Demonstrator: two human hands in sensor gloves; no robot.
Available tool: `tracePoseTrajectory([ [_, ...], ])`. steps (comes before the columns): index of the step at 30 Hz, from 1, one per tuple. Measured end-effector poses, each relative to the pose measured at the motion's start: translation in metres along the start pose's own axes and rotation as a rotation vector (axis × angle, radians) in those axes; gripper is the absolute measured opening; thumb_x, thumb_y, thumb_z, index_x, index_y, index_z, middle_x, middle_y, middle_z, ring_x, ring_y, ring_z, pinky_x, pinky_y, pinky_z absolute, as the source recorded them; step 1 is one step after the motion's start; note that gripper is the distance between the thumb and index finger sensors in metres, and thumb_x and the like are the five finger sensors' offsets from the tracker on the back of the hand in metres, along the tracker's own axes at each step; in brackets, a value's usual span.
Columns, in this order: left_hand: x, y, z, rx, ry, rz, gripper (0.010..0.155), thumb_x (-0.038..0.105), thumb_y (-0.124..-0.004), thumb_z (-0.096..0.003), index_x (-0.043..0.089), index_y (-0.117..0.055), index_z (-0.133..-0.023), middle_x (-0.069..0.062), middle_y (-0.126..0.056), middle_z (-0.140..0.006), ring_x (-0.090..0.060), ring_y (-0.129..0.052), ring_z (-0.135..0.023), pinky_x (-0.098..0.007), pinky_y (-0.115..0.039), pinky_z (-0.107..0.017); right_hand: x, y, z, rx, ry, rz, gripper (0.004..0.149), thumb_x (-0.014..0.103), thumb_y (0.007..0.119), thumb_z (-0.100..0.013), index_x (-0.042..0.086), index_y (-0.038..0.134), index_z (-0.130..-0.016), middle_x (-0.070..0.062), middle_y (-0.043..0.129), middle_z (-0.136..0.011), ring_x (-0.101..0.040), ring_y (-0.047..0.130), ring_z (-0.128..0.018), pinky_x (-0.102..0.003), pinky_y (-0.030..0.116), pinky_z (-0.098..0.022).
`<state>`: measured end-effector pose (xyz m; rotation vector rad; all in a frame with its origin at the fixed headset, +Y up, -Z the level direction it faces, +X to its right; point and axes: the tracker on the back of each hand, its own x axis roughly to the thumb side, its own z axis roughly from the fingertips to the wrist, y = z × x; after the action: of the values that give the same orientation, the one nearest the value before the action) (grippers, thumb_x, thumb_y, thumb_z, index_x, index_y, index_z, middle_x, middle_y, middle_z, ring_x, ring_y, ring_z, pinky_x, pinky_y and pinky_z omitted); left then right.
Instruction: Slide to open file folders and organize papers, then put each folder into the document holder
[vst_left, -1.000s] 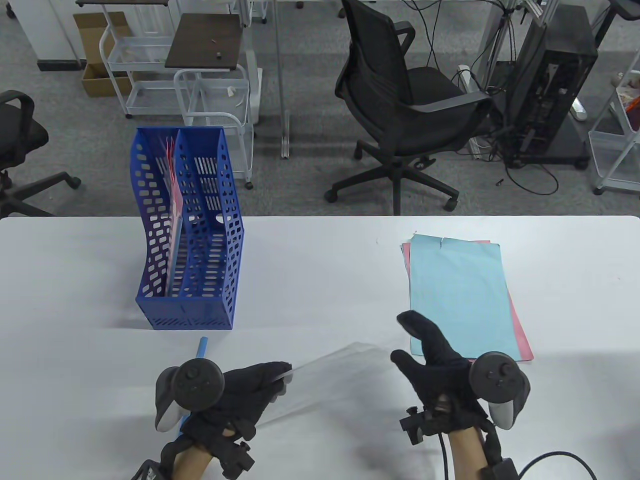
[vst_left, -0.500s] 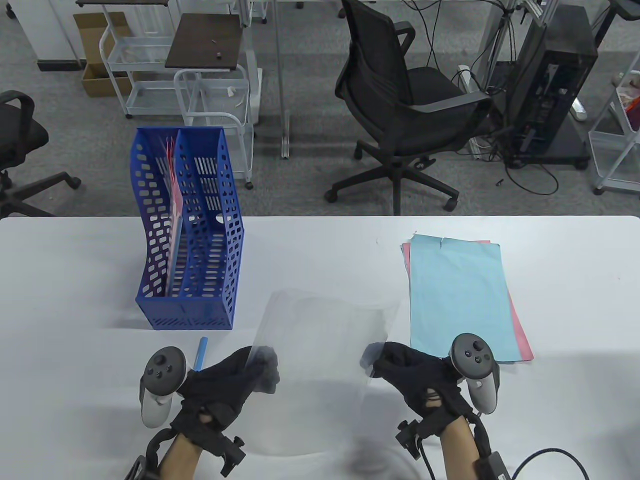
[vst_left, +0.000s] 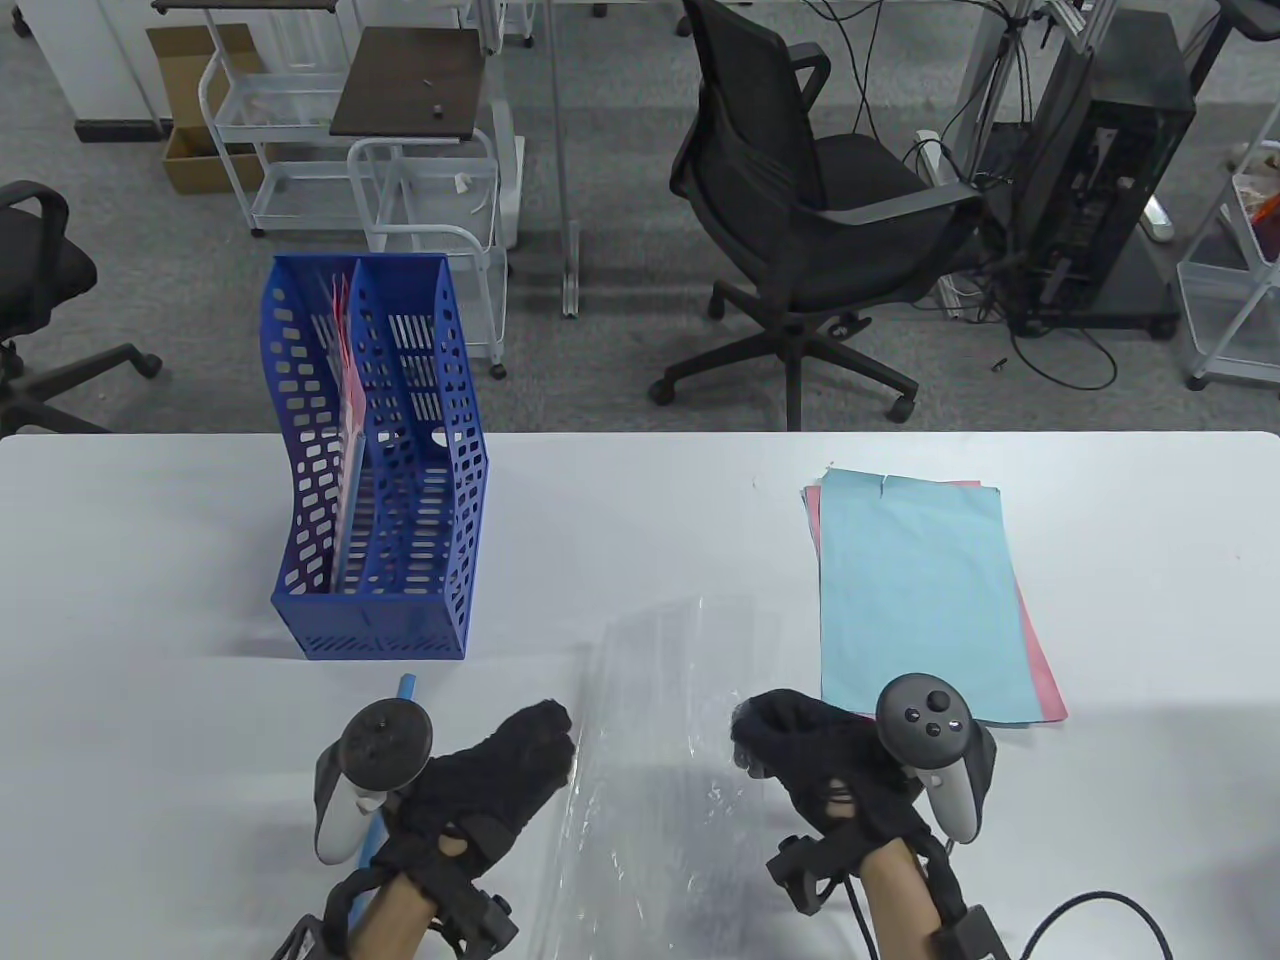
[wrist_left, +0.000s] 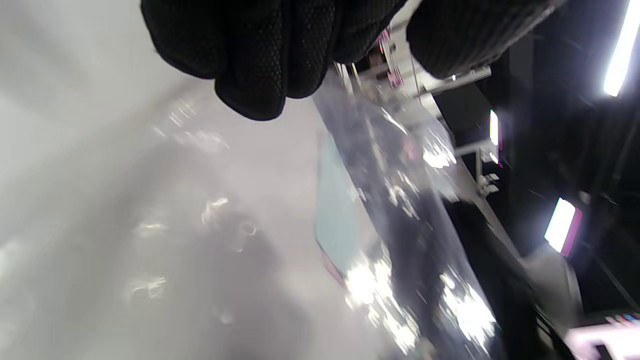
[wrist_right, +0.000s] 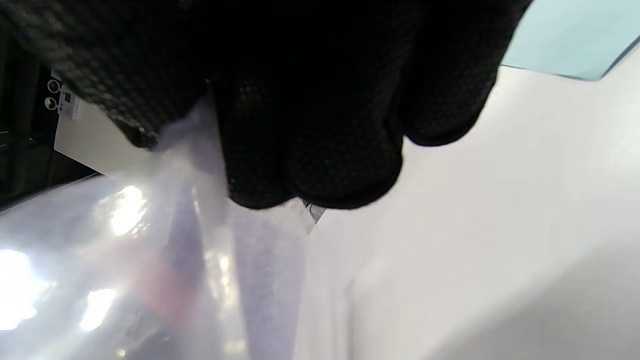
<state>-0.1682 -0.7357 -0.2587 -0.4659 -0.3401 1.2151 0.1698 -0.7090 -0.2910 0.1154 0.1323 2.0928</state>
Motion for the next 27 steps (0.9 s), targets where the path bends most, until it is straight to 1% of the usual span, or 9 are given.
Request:
tracePoseTrajectory([
  [3, 0.001, -0.025, -0.007, -0.137, -0.016, 0.076, 0.076, 0.054, -0.079, -0.0463, 0.021, -0.057, -0.111, -0.015, -0.073, -0.107, -0.039, -0.091, -0.089, -0.057, -0.074, -0.068, 0.007, 0.022, 0.003, 0.022, -0.016, -0.017, 0.042, 0.049, 0.089, -0.034, 0.021, 0.096, -0.065, 0.002, 0.106, -0.048, -0.017, 0.105, -0.035, -0.044, 0.087, -0.047],
  [5, 0.003, -0.034, -0.007, -0.160, -0.010, 0.067, 0.084, 0.058, -0.079, -0.0454, 0.016, -0.050, -0.112, -0.017, -0.067, -0.110, -0.040, -0.090, -0.091, -0.057, -0.073, -0.068, 0.012, 0.038, 0.006, 0.036, -0.018, -0.053, 0.043, 0.048, 0.089, -0.033, 0.021, 0.096, -0.065, 0.003, 0.106, -0.047, -0.016, 0.105, -0.033, -0.043, 0.088, -0.046],
  [9, 0.002, -0.040, -0.006, -0.131, 0.033, 0.022, 0.091, 0.063, -0.081, -0.0429, 0.015, -0.046, -0.112, -0.016, -0.068, -0.109, -0.038, -0.093, -0.088, -0.056, -0.076, -0.067, 0.015, 0.059, 0.010, 0.070, -0.035, -0.134, 0.043, 0.049, 0.088, -0.033, 0.021, 0.095, -0.065, 0.003, 0.107, -0.048, -0.016, 0.106, -0.034, -0.042, 0.089, -0.046],
  [13, 0.001, -0.049, -0.006, -0.077, 0.067, 0.007, 0.090, 0.058, -0.087, -0.0411, 0.014, -0.050, -0.110, -0.014, -0.077, -0.102, -0.033, -0.100, -0.080, -0.053, -0.081, -0.063, 0.013, 0.075, 0.009, 0.126, -0.021, -0.178, 0.044, 0.049, 0.086, -0.034, 0.021, 0.094, -0.067, 0.003, 0.107, -0.051, -0.017, 0.106, -0.038, -0.043, 0.087, -0.049],
  [15, 0.001, -0.051, -0.005, -0.034, 0.093, -0.030, 0.086, 0.053, -0.088, -0.0419, 0.013, -0.052, -0.109, -0.013, -0.080, -0.100, -0.031, -0.103, -0.076, -0.051, -0.084, -0.061, 0.013, 0.079, 0.009, 0.123, -0.022, -0.159, 0.044, 0.049, 0.086, -0.033, 0.022, 0.094, -0.067, 0.003, 0.106, -0.051, -0.017, 0.106, -0.038, -0.043, 0.087, -0.049],
  [17, 0.000, -0.048, -0.004, 0.031, 0.097, -0.045, 0.075, 0.046, -0.085, -0.0435, 0.013, -0.060, -0.106, -0.012, -0.087, -0.093, -0.027, -0.108, -0.069, -0.048, -0.088, -0.057, 0.014, 0.080, 0.009, 0.136, -0.032, -0.156, 0.043, 0.049, 0.085, -0.034, 0.023, 0.093, -0.067, 0.004, 0.106, -0.052, -0.017, 0.106, -0.039, -0.043, 0.087, -0.050],
  [21, -0.003, -0.035, 0.000, 0.106, 0.098, 0.046, 0.055, 0.041, -0.079, -0.0469, 0.014, -0.079, -0.095, -0.010, -0.101, -0.077, -0.024, -0.114, -0.052, -0.046, -0.093, -0.047, 0.015, 0.067, 0.006, 0.089, -0.032, -0.112, 0.042, 0.047, 0.087, -0.034, 0.022, 0.094, -0.066, 0.004, 0.107, -0.050, -0.017, 0.106, -0.037, -0.043, 0.087, -0.049],
  [24, -0.004, -0.010, 0.008, 0.217, 0.129, 0.005, 0.050, 0.042, -0.080, -0.0457, 0.013, -0.089, -0.085, -0.008, -0.107, -0.065, -0.021, -0.116, -0.039, -0.044, -0.094, -0.039, 0.014, 0.039, 0.004, 0.050, -0.006, -0.064, 0.042, 0.045, 0.088, -0.034, 0.019, 0.095, -0.065, 0.000, 0.107, -0.049, -0.020, 0.106, -0.036, -0.046, 0.087, -0.047],
  [27, -0.003, 0.022, 0.018, 0.317, 0.199, -0.118, 0.049, 0.045, -0.080, -0.0456, 0.012, -0.094, -0.078, -0.008, -0.109, -0.057, -0.021, -0.114, -0.030, -0.044, -0.094, -0.035, 0.007, 0.000, 0.002, 0.013, 0.055, 0.126, 0.042, 0.045, 0.087, -0.036, 0.019, 0.094, -0.069, 0.000, 0.106, -0.053, -0.021, 0.105, -0.040, -0.047, 0.085, -0.050],
])
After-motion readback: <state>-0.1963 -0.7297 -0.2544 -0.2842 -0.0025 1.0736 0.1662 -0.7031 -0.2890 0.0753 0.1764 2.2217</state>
